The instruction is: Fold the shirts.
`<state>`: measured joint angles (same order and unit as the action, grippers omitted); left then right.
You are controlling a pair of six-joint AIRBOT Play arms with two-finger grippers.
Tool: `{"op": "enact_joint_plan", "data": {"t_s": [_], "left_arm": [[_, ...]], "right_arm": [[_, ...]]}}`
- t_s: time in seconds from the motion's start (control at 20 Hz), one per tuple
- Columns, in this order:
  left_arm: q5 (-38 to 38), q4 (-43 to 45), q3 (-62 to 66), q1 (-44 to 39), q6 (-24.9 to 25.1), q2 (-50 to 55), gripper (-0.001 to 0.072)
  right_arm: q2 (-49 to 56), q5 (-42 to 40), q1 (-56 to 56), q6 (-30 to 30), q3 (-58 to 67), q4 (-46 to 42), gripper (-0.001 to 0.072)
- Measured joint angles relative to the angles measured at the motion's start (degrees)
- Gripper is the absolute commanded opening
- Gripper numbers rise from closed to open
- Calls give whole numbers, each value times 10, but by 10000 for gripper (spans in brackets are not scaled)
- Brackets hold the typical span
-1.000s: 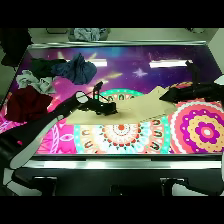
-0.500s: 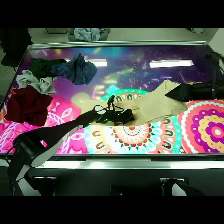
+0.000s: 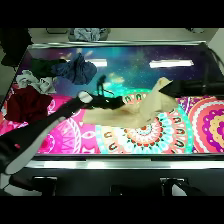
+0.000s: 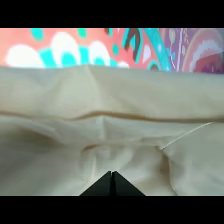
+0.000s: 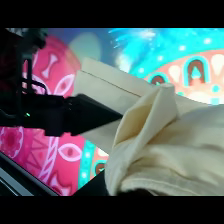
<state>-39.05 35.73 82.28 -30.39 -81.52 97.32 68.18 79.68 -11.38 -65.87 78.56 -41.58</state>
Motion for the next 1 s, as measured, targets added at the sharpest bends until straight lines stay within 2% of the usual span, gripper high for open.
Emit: {"op": "enact_joint_plan", "data": {"t_s": [0.2, 0.4, 0.45, 0.5, 0.55, 0.6, 0.8, 0.9, 1.0], "left_arm": [[-45, 161, 0, 113, -34, -134, 23], [-98, 216, 0, 193, -45, -259, 23], [-110, 222, -1, 201, -47, -285, 23], [-116, 227, -1, 207, -47, -310, 23], [-121, 231, -1, 209, -47, -330, 23], [-125, 234, -1, 210, -49, -348, 23], [-136, 240, -5, 202, -50, -381, 23], [-136, 242, -16, 201, -51, -386, 24], [-138, 244, -31, 200, -50, -388, 24]], "right_arm": [[70, -91, 121, 3, 0, 45, 41], [181, -191, 243, 32, 0, 136, 48], [210, -215, 268, 43, 0, 166, 111], [241, -237, 289, 55, 0, 200, 295], [269, -259, 308, 68, 0, 239, 573], [294, -272, 323, 85, 0, 278, 703], [346, -298, 347, 196, 0, 429, 701], [344, -288, 326, 226, 0, 445, 700], [328, -261, 285, 225, 0, 398, 700]]}}
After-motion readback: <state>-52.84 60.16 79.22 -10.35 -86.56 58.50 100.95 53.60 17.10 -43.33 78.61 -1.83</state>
